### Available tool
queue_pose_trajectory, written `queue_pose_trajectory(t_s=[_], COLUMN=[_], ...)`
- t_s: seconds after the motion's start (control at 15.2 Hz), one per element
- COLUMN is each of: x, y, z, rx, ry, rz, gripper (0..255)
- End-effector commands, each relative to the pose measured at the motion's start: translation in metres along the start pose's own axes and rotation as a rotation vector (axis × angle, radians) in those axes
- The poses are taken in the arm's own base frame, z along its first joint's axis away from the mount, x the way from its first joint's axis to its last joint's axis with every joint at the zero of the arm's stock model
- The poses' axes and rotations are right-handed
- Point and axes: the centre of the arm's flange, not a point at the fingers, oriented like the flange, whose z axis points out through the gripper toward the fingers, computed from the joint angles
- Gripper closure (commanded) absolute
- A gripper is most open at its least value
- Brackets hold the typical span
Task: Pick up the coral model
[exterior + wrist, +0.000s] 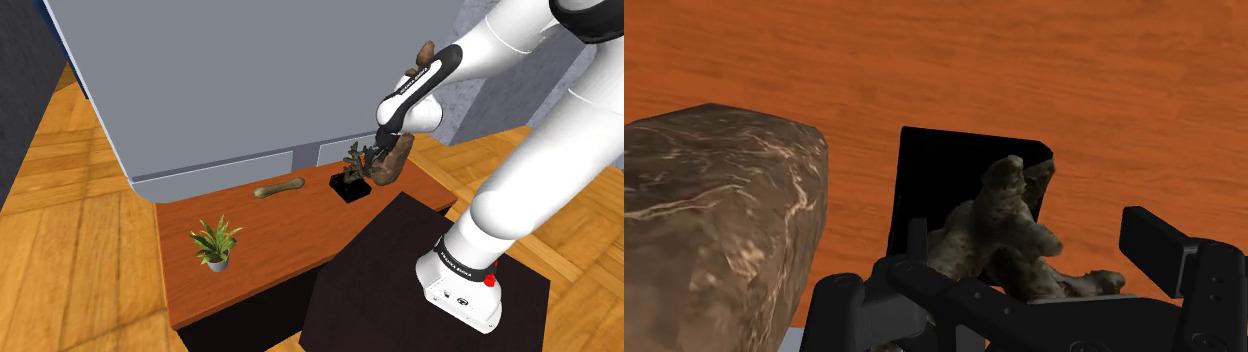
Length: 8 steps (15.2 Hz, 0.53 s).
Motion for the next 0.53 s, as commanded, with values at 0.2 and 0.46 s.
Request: queue_pose_trajectory(t_s=[0.2, 0.46], x=[0.0001, 0.0000], y=[0.0006, 0.0005], z=[0.0055, 0.0055], rx=[-0.001, -0.001], ry=[0.001, 0.001], rz=[0.001, 0.001], gripper=[255, 255])
